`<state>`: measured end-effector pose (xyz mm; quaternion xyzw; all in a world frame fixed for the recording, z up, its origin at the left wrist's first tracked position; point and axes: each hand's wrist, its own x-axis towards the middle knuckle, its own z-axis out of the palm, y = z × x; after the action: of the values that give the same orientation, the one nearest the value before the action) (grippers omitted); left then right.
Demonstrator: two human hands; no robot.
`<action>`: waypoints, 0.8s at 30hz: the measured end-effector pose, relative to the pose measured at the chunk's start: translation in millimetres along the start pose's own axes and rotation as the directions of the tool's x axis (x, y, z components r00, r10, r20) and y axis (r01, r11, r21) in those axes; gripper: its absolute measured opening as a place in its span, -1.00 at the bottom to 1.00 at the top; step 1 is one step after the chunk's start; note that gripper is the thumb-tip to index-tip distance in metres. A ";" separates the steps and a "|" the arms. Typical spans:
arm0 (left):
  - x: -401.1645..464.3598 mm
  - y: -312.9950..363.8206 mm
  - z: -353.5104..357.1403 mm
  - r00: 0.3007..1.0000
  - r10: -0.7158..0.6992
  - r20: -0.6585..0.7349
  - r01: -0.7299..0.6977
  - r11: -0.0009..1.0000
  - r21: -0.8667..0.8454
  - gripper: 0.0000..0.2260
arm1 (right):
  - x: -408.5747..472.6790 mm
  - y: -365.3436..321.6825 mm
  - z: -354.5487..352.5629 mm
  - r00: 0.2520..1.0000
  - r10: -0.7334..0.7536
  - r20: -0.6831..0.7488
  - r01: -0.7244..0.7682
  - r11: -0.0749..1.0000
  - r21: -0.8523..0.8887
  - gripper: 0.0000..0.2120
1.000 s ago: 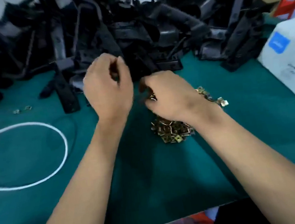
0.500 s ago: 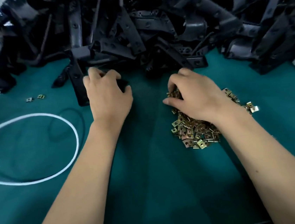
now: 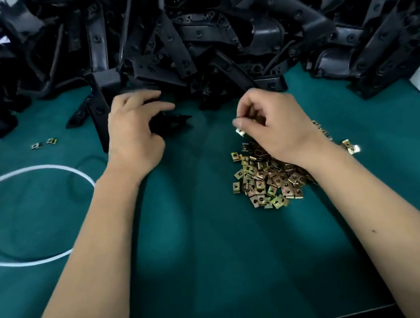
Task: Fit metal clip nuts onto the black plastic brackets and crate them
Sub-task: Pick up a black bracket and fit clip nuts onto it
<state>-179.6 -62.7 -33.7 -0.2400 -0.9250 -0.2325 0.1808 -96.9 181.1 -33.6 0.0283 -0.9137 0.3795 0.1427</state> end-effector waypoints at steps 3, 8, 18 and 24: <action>2.8 -6.1 1.0 0.999 0.045 0.006 -0.045 0.998 0.039 -0.32 | 1.8 -4.4 2.4 0.993 0.104 -0.049 -0.084 0.947 0.309 -0.89; 5.7 -10.4 3.1 0.994 0.113 0.015 -0.113 0.991 0.065 -0.46 | 1.9 -8.8 -3.1 0.958 0.271 0.095 -0.264 0.703 0.660 -0.87; -0.1 9.1 17.6 0.914 -0.385 -0.130 0.362 0.917 -0.168 -0.39 | 1.2 -11.7 -9.7 0.929 0.295 0.225 -0.359 0.562 0.745 -0.86; 3.6 13.1 8.6 0.702 -0.653 -0.284 0.530 0.745 -0.404 -0.53 | 0.6 -11.5 -10.4 0.940 0.272 0.208 -0.331 0.569 0.752 -0.88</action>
<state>-177.6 -46.7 -34.7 0.1040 -0.8483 -0.4570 0.2465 -93.1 180.2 -18.6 -0.0562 -0.6547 0.7536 0.0182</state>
